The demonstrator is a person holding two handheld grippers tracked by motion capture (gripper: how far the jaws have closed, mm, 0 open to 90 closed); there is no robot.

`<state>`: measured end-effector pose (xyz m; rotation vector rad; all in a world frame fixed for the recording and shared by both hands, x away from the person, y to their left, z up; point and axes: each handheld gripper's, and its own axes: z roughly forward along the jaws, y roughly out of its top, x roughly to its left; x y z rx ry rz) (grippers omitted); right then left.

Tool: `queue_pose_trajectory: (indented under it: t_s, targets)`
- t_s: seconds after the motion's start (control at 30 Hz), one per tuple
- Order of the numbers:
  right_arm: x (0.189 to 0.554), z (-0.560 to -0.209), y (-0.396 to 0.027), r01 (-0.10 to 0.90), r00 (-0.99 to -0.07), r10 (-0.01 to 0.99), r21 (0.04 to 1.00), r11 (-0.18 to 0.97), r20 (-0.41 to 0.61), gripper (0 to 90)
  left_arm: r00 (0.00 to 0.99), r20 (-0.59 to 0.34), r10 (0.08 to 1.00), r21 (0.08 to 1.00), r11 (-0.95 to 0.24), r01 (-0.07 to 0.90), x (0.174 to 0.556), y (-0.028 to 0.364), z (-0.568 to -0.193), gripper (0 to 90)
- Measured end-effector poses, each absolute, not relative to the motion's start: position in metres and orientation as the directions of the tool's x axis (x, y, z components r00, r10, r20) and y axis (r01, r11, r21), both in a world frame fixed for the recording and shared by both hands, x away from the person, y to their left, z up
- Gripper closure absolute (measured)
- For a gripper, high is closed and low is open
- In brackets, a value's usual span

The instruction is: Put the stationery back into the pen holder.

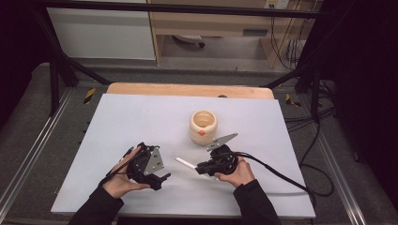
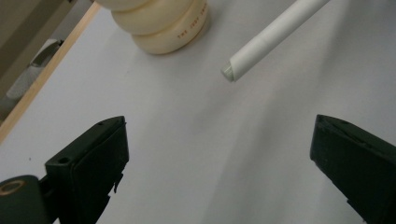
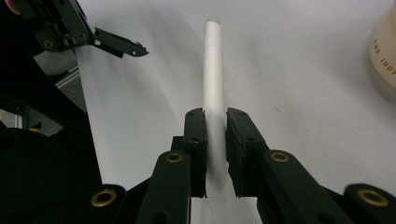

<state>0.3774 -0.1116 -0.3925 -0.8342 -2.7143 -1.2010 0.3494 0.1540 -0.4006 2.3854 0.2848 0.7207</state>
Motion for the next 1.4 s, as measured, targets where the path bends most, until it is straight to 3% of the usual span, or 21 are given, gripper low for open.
queue_pose_trajectory:
  t_s: [0.4,0.57,0.93,1.4]
  targets:
    - [0.381,-0.394,-0.110,0.533,-0.837,0.453,0.645,0.547,0.308,79.0,0.783,0.601,0.159,0.476,-0.858,-0.191,0.343,0.120,-0.408,7.4]
    - [0.383,-0.393,-0.108,0.543,-0.832,0.455,0.634,0.551,0.317,78.9,0.760,0.645,0.073,0.415,-0.869,-0.270,0.340,0.110,-0.414,17.8]
    - [0.381,-0.388,-0.097,0.525,-0.846,0.439,0.618,0.586,0.303,78.9,0.729,0.682,-0.056,0.371,-0.833,-0.410,0.338,0.095,-0.414,50.7]
    - [0.381,-0.389,-0.097,0.534,-0.841,0.448,0.605,0.591,0.304,78.9,0.672,0.724,-0.155,0.284,-0.821,-0.495,0.334,0.089,-0.417,74.6]
